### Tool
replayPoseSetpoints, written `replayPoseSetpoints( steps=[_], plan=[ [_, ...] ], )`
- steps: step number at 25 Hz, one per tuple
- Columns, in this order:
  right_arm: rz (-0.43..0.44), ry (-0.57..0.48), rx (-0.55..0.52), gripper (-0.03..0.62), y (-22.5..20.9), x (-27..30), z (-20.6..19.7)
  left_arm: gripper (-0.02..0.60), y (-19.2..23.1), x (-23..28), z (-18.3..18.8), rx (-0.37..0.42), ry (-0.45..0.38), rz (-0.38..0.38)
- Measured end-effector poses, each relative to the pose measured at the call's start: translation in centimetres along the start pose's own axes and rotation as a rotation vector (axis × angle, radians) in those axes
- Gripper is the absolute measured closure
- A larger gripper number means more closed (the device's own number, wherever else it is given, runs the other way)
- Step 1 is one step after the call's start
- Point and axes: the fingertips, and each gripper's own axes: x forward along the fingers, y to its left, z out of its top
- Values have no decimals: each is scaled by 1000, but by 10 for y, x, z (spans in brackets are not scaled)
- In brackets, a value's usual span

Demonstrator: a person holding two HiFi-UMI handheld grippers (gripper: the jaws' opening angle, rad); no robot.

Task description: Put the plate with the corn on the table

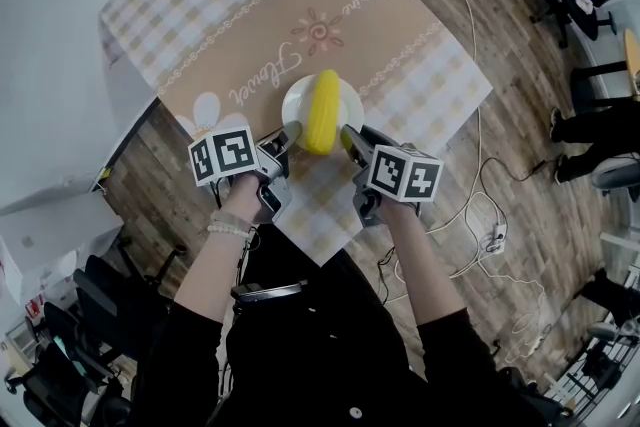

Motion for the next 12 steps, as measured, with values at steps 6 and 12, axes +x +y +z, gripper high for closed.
replayPoseSetpoints(
  steps=[6, 12],
  plan=[
    [-20, 13, -32, 433, -4, 8, 4, 543, 4, 6, 4, 48, 11, 25],
    [-53, 30, -44, 428, -11, 15, 4, 540, 9, 12, 9, 70, 21, 50]
  ],
)
